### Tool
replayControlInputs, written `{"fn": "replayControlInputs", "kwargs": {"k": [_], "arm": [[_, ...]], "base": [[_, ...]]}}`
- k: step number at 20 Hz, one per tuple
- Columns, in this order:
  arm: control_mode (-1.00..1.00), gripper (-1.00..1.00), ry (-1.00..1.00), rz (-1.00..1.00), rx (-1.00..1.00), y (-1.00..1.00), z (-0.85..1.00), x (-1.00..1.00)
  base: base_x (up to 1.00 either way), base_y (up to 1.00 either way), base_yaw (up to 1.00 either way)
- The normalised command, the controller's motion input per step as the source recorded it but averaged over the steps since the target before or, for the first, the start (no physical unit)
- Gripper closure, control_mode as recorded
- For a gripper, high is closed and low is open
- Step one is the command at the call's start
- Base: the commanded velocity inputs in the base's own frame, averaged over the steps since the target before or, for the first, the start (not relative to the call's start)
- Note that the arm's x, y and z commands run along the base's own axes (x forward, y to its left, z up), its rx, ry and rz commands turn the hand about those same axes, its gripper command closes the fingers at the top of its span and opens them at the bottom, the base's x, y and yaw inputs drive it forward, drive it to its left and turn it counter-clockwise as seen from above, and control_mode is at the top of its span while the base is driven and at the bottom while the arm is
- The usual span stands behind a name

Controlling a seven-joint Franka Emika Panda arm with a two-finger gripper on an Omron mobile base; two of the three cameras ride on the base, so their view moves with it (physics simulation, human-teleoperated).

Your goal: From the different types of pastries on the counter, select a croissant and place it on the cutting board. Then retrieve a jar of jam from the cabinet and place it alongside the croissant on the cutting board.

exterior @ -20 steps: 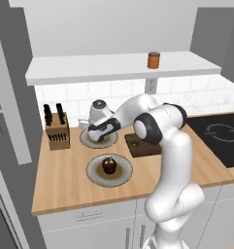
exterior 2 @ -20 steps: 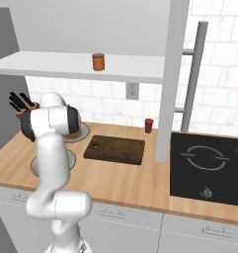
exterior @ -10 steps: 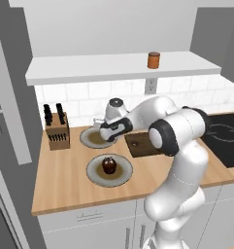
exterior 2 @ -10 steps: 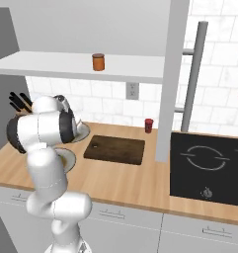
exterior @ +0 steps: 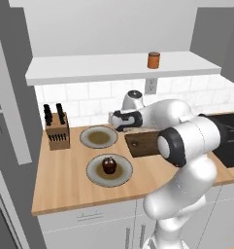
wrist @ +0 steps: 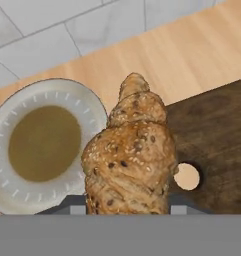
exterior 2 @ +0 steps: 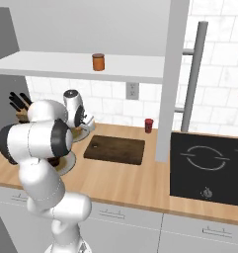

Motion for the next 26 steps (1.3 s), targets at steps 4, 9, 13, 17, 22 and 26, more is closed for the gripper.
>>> {"fn": "replayControlInputs", "kwargs": {"k": [4, 9, 13, 17, 22, 26], "arm": [[-1.00, 1.00, 0.32, 0.04, -0.02, -0.57, -0.09, -0.04], [-1.00, 1.00, 0.22, 0.12, -0.04, -0.50, -0.33, 0.00], [-1.00, 1.00, 0.01, 0.12, 0.00, -0.62, -0.52, -0.46], [-1.00, 1.00, -0.08, 0.12, 0.00, -0.54, -0.71, -0.86], [-1.00, 1.00, -0.30, 0.11, 0.01, -0.01, -0.31, -0.17], [-1.00, 1.00, -0.26, 0.05, 0.05, 0.00, 0.00, 0.23]], "base": [[0.00, 0.00, 0.00], [0.00, 0.00, 0.00], [0.00, 0.00, 0.00], [0.00, 0.00, 0.00], [0.00, 0.00, 0.00], [0.00, 0.00, 0.00]]}}
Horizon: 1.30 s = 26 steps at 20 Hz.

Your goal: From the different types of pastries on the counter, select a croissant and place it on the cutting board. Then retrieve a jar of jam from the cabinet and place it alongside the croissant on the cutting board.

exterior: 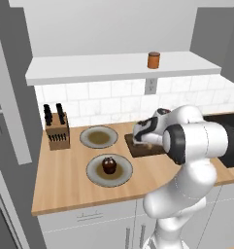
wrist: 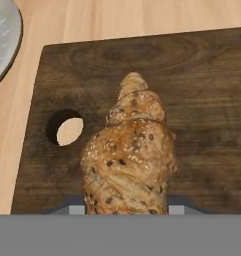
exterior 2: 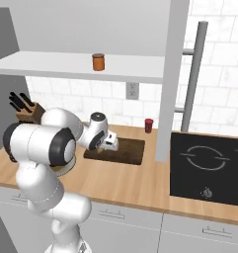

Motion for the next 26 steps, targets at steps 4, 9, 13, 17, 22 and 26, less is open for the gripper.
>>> {"fn": "replayControlInputs", "kwargs": {"k": [4, 9, 13, 17, 22, 26], "arm": [[-1.00, 1.00, -0.07, 0.04, 0.02, 0.00, -0.16, 0.19], [-1.00, 1.00, 0.00, 0.02, 0.03, 0.00, -0.26, 0.36], [-1.00, 1.00, 0.00, 0.00, 0.05, 0.00, -0.26, 0.33], [-1.00, -1.00, 0.01, 0.00, 0.01, 0.00, -0.33, 0.06], [-1.00, -1.00, 0.03, 0.00, 0.00, -0.01, -0.35, 0.04], [-1.00, -1.00, 0.00, 0.00, 0.00, -0.04, -0.03, 0.02]], "base": [[0.00, 0.00, 0.00], [0.00, 0.00, 0.00], [0.00, 0.00, 0.00], [0.00, 0.00, 0.00], [0.00, 0.00, 0.00], [0.00, 0.00, 0.00]]}}
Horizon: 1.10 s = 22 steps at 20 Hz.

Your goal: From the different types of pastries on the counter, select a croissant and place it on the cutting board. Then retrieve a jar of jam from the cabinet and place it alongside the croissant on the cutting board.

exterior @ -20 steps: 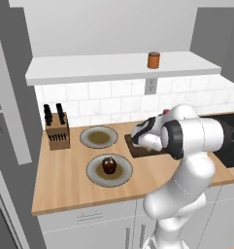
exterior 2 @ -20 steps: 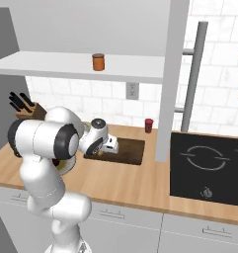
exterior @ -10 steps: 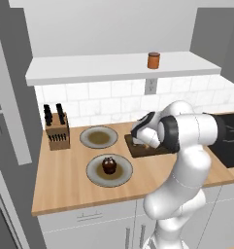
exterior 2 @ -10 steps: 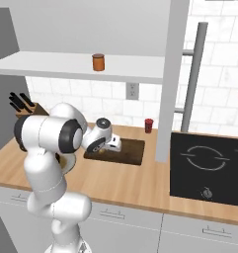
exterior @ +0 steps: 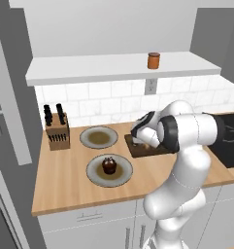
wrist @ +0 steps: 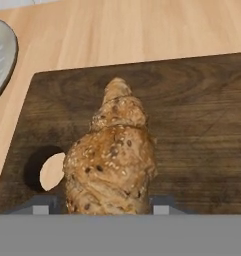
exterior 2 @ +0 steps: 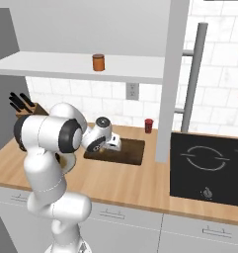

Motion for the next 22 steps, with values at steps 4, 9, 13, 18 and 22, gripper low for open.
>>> {"fn": "replayControlInputs", "kwargs": {"k": [4, 9, 13, 18, 22], "arm": [[-1.00, -1.00, 0.00, 0.00, 0.00, -0.14, 0.00, -0.01], [-1.00, -1.00, -0.12, 0.00, 0.03, -0.18, 0.48, -0.32], [-1.00, -1.00, -0.29, 0.00, 0.01, 0.00, 0.98, -0.67], [-1.00, -1.00, -0.19, 0.00, 0.00, 0.08, 0.99, -0.55], [-1.00, -1.00, -0.05, -0.16, 0.00, 0.16, 0.91, -0.35]], "base": [[0.00, 0.00, 0.00], [0.00, 0.00, 0.00], [0.00, 0.00, 0.00], [0.00, 0.00, 0.00], [0.00, 0.00, 0.00]]}}
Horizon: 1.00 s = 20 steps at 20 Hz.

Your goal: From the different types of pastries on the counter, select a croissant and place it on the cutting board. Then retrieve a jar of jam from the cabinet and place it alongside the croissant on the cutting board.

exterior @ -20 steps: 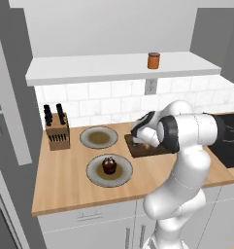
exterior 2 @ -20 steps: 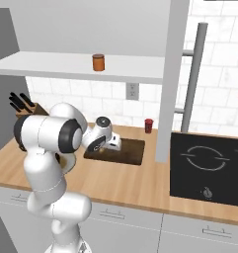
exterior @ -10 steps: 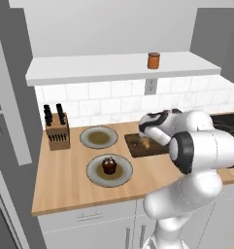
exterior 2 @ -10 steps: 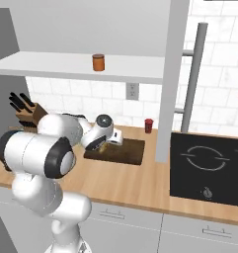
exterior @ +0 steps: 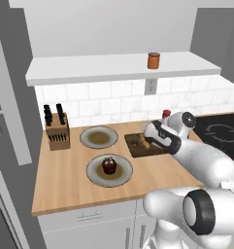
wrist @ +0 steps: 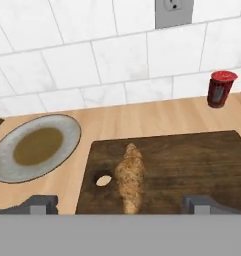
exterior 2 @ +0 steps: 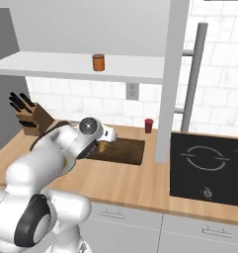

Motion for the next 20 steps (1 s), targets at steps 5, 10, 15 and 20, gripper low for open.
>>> {"fn": "replayControlInputs", "kwargs": {"k": [5, 10, 15, 20], "arm": [[-1.00, -1.00, 0.00, -0.36, 0.00, 0.11, 0.86, -0.34], [-1.00, -1.00, -0.05, -0.40, 0.00, 0.00, 0.98, -0.46], [-1.00, -1.00, -0.02, -0.02, 0.02, 0.00, 1.00, -0.13], [-1.00, -1.00, 0.00, 0.02, 0.01, 0.00, 1.00, -0.41]], "base": [[0.00, 0.00, 0.00], [0.00, 0.00, 0.00], [0.00, 0.00, 0.00], [0.00, 0.00, 0.00]]}}
